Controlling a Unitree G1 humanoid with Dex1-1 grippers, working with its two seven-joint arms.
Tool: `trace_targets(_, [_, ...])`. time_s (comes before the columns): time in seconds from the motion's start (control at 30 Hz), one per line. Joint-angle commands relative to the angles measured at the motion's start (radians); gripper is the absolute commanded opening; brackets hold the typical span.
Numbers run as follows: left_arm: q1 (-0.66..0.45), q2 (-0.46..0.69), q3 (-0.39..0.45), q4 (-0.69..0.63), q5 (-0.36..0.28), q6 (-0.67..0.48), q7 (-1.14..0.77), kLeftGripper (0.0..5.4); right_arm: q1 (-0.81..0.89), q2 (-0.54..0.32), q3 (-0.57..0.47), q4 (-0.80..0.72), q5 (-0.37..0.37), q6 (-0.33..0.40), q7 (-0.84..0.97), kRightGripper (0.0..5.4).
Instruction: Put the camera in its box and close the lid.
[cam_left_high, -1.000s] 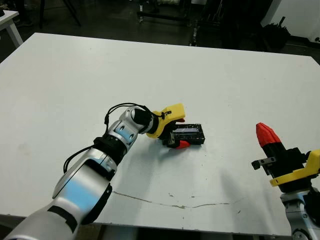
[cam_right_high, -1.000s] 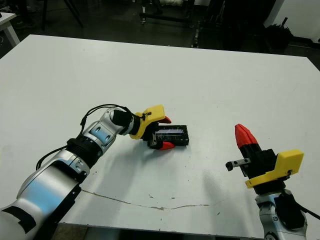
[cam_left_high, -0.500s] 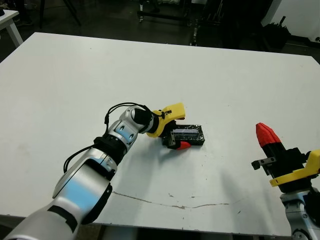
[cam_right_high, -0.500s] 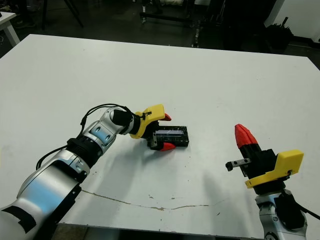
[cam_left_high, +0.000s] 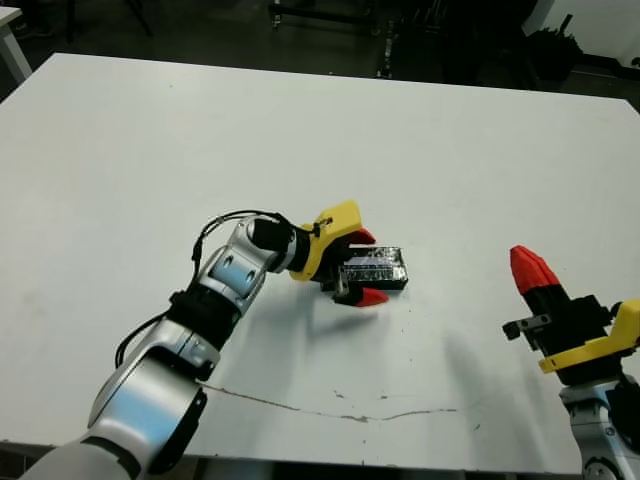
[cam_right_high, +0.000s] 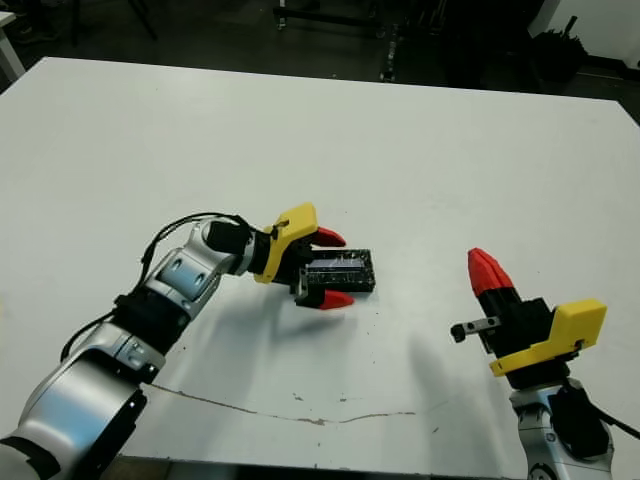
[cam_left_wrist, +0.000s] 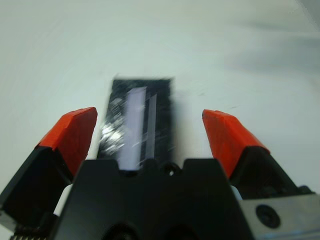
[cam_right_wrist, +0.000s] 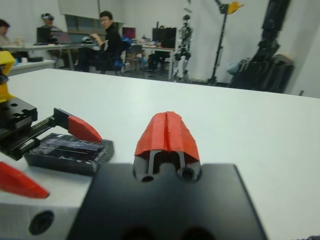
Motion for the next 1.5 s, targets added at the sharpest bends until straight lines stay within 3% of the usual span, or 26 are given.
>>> trace_targets(0.03, [0.008, 0.098, 0.043, -0.043, -0.030, 0.095, -0.021, 5.39, 0.006, -0.011, -0.006, -0.001, -0.015, -0.006, -0.010, 0.00])
trace_targets(0.3, [0.021, 0.274, 0.132, -0.045, -0.049, 0.070, -0.004, 5.39, 0.000, -0.010, -0.003, -0.004, -0.022, -0.005, -0.009, 0.00])
trace_targets(0.5, [0.050, 0.329, 0.192, -0.058, -0.057, 0.039, 0.056, 5.39, -0.003, -0.012, -0.003, -0.006, -0.016, 0.005, -0.009, 0.00])
trace_targets(0.63, [0.106, 0.299, 0.239, -0.152, -0.081, 0.032, 0.166, 5.39, -0.006, -0.011, -0.001, -0.005, -0.011, 0.005, -0.006, 0.00])
trace_targets(0.73, [0.174, 0.213, 0.307, -0.272, -0.165, 0.091, 0.300, 5.39, -0.008, -0.012, -0.001, -0.004, -0.008, 0.005, -0.004, 0.00])
trace_targets(0.87, [0.266, 0.076, 0.353, -0.432, -0.228, 0.120, 0.511, 5.01, -0.009, -0.017, -0.002, 0.001, -0.007, 0.000, 0.002, 0.00])
trace_targets(1.1, [0.372, -0.044, 0.274, -0.628, -0.251, 0.187, 0.686, 3.92, -0.008, -0.015, -0.001, -0.003, -0.014, 0.004, -0.008, 0.00])
trace_targets(1.17, [0.389, -0.067, 0.237, -0.645, -0.225, 0.197, 0.738, 3.62, -0.011, -0.012, 0.000, 0.005, -0.012, -0.006, -0.003, 0.00])
trace_targets(1.5, [0.365, -0.148, 0.137, -0.502, -0.146, 0.297, 0.905, 2.09, 0.001, -0.015, -0.004, 0.001, -0.016, -0.009, -0.002, 0.00])
